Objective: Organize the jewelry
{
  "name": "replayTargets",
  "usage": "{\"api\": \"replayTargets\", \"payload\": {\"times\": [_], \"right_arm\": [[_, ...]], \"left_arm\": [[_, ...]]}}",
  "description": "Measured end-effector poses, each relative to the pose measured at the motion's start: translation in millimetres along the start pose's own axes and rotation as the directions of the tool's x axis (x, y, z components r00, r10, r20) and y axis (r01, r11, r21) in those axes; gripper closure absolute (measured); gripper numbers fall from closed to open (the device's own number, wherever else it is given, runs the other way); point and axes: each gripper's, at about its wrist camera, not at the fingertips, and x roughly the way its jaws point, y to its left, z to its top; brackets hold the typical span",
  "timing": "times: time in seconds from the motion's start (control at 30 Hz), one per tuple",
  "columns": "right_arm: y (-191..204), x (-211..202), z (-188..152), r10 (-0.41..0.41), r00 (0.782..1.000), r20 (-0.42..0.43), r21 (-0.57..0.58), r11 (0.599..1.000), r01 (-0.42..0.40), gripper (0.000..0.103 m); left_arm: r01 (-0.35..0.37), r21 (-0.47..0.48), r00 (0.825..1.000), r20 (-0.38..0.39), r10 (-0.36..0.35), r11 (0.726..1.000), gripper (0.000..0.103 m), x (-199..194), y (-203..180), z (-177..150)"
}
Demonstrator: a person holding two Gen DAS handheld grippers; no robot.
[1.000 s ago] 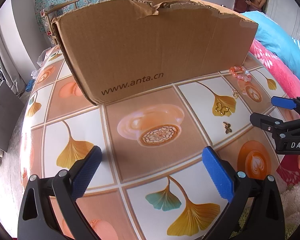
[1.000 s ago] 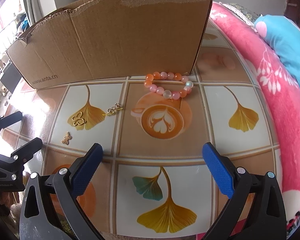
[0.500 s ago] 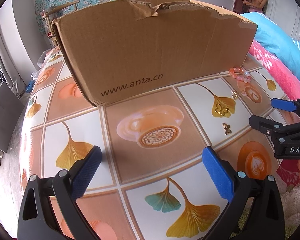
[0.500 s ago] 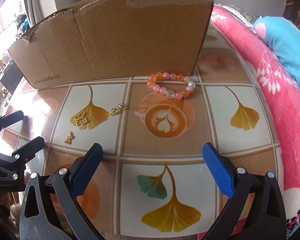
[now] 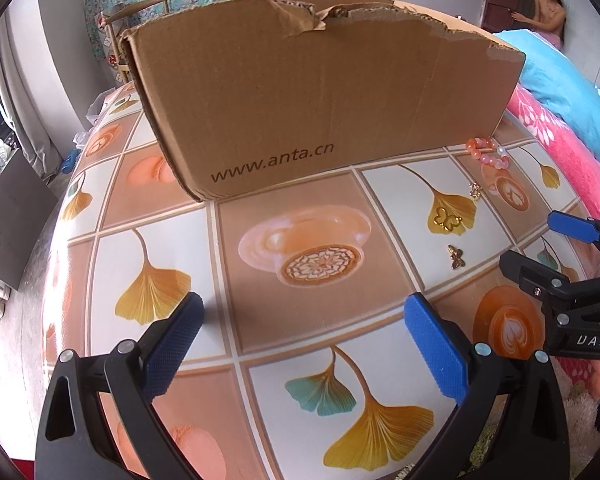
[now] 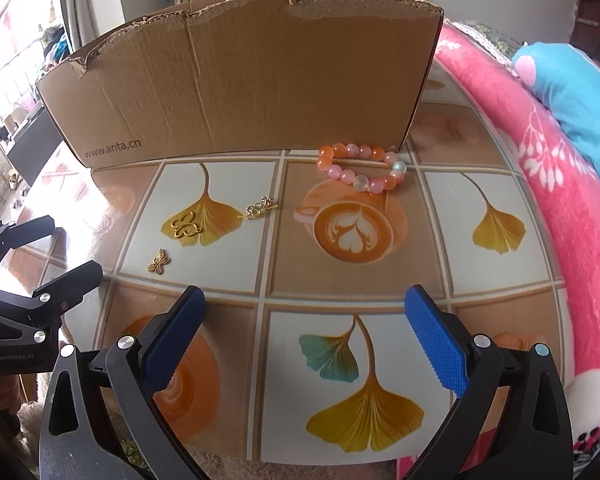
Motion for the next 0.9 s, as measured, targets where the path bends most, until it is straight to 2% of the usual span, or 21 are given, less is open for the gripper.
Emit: {"api": "replayTargets", "payload": {"times": [0.17,0.33,0.4,0.63,0.67,0.9], "right_arm": [[2.6,0.6,2.9,0.009,1.000,-0.028,-0.014,1.000,-0.010,0.008],[8.4,-0.1,4.0,0.025,0.999,-0.040,-0.047,0.999,-0.027,0.008],[10.9,-0.3,4.8,0.028,0.999,-0.041,-0.068,0.997,-0.031,0.009],[29.6,-4.8,7.3,0.087,0.995,-0.052,-0.162,0.982,-0.094,0.033],[31.7,-4.9,8.2,0.106,0.993,-0.055,-0.172,0.978,-0.114,0.040],[42.0,-2.3,20.8,0.140,0.988,-0.067,-0.211,0.966,-0.151,0.069]], "left_arm": [[-0.009,0.012,1.000,-0.004,0.009,1.000,0.004,-6.9,-5.1,-4.9],[0.016,0.088,0.998,0.061,-0.021,0.996,0.006,-24.2,-22.2,-7.7],[0.029,0.104,0.996,0.077,-0.038,0.994,0.011,-27.5,-27.6,-7.7],[0.064,0.139,0.996,0.049,-0.071,0.988,0.037,-26.0,-36.3,-7.3],[0.075,0.140,0.995,0.052,-0.083,0.987,0.041,-27.0,-35.9,-6.6],[0.151,0.180,0.987,0.031,-0.159,0.972,0.065,-23.2,-49.2,-4.8]]}}
